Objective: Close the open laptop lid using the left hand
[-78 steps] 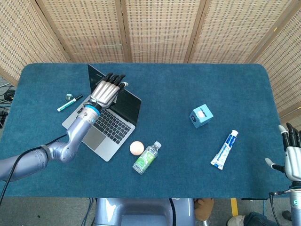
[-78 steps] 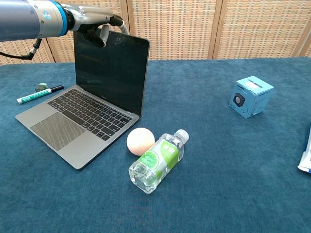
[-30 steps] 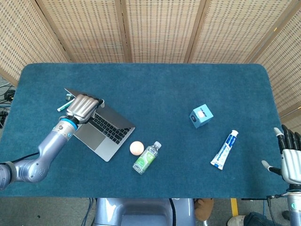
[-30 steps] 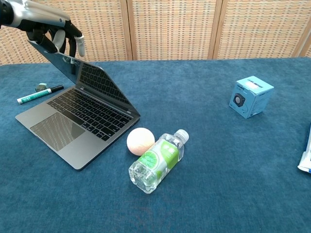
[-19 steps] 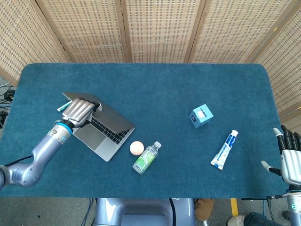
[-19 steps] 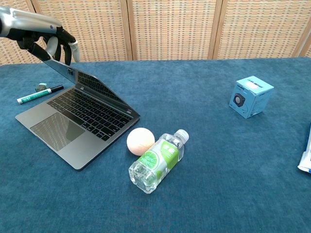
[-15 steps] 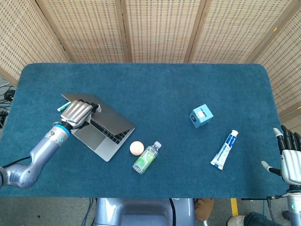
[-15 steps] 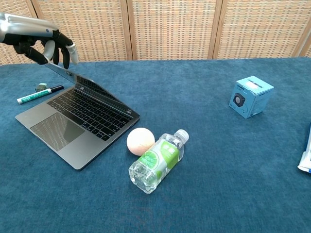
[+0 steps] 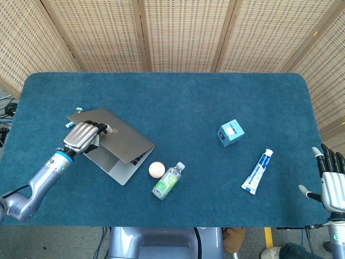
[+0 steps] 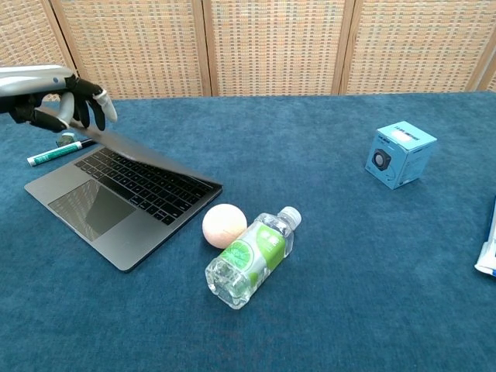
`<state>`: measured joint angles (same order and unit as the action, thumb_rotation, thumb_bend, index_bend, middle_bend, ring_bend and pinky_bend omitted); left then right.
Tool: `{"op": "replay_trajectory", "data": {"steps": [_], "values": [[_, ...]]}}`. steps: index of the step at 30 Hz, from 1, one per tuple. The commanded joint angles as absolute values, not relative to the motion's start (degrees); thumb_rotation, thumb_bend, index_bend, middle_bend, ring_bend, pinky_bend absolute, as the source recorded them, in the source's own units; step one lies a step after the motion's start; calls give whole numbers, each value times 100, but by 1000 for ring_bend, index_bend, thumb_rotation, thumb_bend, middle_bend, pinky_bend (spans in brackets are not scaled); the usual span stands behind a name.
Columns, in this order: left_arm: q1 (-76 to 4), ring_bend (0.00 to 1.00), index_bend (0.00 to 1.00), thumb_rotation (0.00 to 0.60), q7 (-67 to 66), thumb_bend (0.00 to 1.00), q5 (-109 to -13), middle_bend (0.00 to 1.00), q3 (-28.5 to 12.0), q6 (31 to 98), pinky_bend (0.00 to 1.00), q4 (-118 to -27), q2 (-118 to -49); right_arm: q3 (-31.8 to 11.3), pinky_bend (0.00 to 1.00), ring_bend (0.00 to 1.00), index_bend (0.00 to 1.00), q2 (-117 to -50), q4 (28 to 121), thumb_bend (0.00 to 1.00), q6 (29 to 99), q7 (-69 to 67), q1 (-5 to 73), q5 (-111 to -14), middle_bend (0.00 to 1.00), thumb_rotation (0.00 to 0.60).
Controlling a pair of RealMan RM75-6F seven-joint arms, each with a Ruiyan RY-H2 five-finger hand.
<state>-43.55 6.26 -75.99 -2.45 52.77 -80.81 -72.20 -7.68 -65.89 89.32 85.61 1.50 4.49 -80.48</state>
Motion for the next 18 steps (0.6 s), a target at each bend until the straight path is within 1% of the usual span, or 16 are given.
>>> {"op": "replay_trajectory", "data": {"steps": [1,4,10,18], "values": [[-4144,364,323,600,1044,1000,-7962,386,-145,5618,296,-7703,-7544,-773,0,0,0,-6583,8935,0,8563,138,446,-8041,0,600],[-4015,364,323,600,1419,1000,-8224,386,-62,5861,296,-7395,-7775,-775,0,0,0,-6578,8930,0,8560,120,443,-8032,0,600],[-3884,364,323,600,1944,1000,-8612,386,156,5990,296,-6788,-8081,-772,0,0,0,-6568,8926,0,8561,88,438,-8041,0,600],[-3805,365,323,600,2146,1000,-8800,386,298,5925,296,-6530,-8117,-776,0,0,0,-6553,8923,0,8556,49,433,-8034,0,600]]}}
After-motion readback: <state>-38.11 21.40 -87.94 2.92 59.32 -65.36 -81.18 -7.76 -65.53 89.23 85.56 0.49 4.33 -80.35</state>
